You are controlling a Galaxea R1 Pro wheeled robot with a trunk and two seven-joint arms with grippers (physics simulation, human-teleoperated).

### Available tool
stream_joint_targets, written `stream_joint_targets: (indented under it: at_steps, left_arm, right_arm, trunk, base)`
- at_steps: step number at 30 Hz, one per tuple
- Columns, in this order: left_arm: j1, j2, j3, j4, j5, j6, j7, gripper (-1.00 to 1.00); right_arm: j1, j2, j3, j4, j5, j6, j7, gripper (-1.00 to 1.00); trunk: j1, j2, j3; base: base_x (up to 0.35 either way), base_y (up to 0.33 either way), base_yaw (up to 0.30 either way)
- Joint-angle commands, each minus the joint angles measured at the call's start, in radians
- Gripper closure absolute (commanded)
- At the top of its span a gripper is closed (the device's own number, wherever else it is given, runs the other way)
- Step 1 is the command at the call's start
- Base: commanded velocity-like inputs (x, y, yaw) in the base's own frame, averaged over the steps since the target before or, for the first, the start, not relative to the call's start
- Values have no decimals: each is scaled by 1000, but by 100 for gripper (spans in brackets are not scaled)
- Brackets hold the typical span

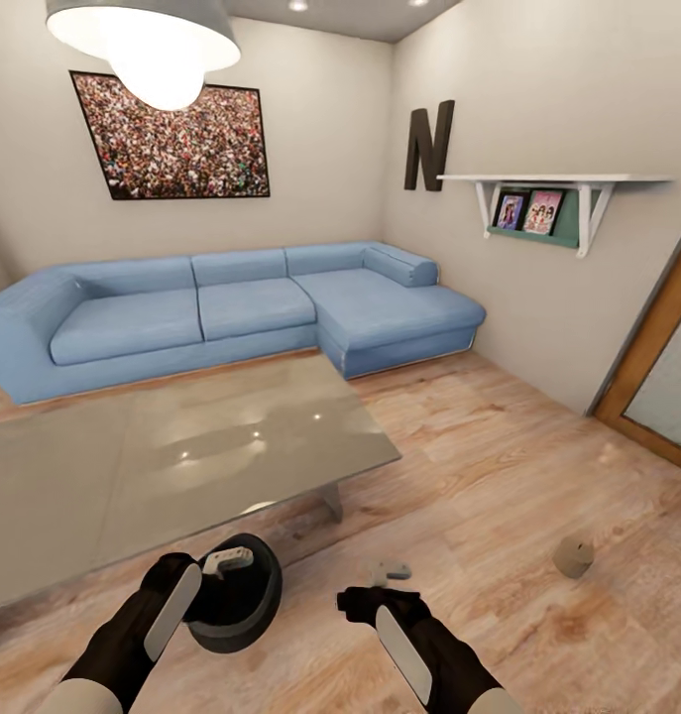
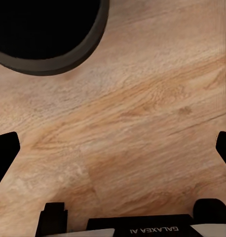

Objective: Place each of the two pumpkins and all three candles from the living room inside a cabinet in the living room (use any cabinet), then make sure every cabinet is closed, and position the cauldron so it is next to a table in the living room.

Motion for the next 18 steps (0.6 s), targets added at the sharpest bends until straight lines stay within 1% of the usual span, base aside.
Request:
stream_joint_targets:
  at_steps: [1, 18]
  left_arm:
    - [0, 1, -3, -2, 11, 2, 10, -100]
    - [0, 0, -3, -2, 10, 2, 10, -100]
  right_arm:
    - [-1, 0, 4, -1, -10, 2, -10, -100]
    - [-1, -2, 1, -1, -12, 3, -10, -100]
  trunk:
    - [-4, 7, 2]
    - [-69, 126, 56]
  base:
    - [0, 0, -278]
    - [0, 0, -278]
